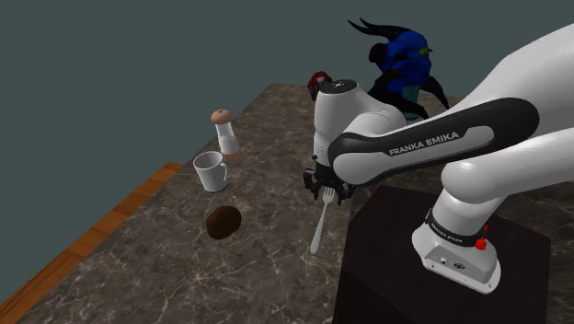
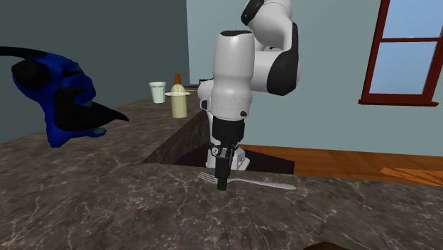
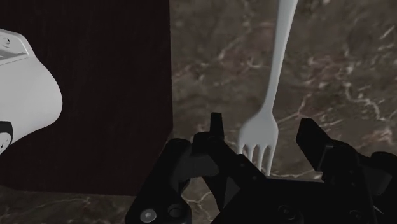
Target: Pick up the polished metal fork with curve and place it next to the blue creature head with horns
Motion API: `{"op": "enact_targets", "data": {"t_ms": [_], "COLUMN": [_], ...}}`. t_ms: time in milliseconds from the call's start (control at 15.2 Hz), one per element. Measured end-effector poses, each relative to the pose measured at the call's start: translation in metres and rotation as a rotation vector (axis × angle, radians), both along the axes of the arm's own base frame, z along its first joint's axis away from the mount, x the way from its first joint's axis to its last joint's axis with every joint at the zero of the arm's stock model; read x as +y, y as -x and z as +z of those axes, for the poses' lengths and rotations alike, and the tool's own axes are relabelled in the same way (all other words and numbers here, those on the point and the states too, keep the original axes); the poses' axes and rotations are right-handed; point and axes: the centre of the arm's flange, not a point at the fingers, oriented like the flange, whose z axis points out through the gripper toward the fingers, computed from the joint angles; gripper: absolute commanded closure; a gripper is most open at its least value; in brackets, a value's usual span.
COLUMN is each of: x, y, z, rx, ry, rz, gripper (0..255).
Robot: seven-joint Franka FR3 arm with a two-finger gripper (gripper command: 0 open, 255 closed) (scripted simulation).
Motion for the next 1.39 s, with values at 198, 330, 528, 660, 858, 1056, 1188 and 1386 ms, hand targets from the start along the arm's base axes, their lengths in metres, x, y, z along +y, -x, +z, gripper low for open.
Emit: {"op": "enact_targets", "data": {"t_ms": [198, 330, 528, 660, 858, 1056, 1188, 1386], "x": [0.0, 0.0, 0.0, 0.0, 0.0, 0.001, 0.001, 0.0], "y": [0.0, 0.0, 0.0, 0.001, 0.0, 0.001, 0.0, -0.001], "z": [0.0, 0.0, 0.0, 0.006, 0.02, 0.037, 0.046, 0.061], "rx": [0.0, 0.0, 0.0, 0.002, -0.001, -0.001, -0.001, -0.001], "ry": [0.0, 0.0, 0.0, 0.0, 0.0, -0.001, -0.001, -0.001], "rz": [0.001, 0.001, 0.001, 0.0, -0.001, -0.001, -0.001, -0.001], "gripper": [255, 255, 255, 255, 255, 255, 255, 255]}}
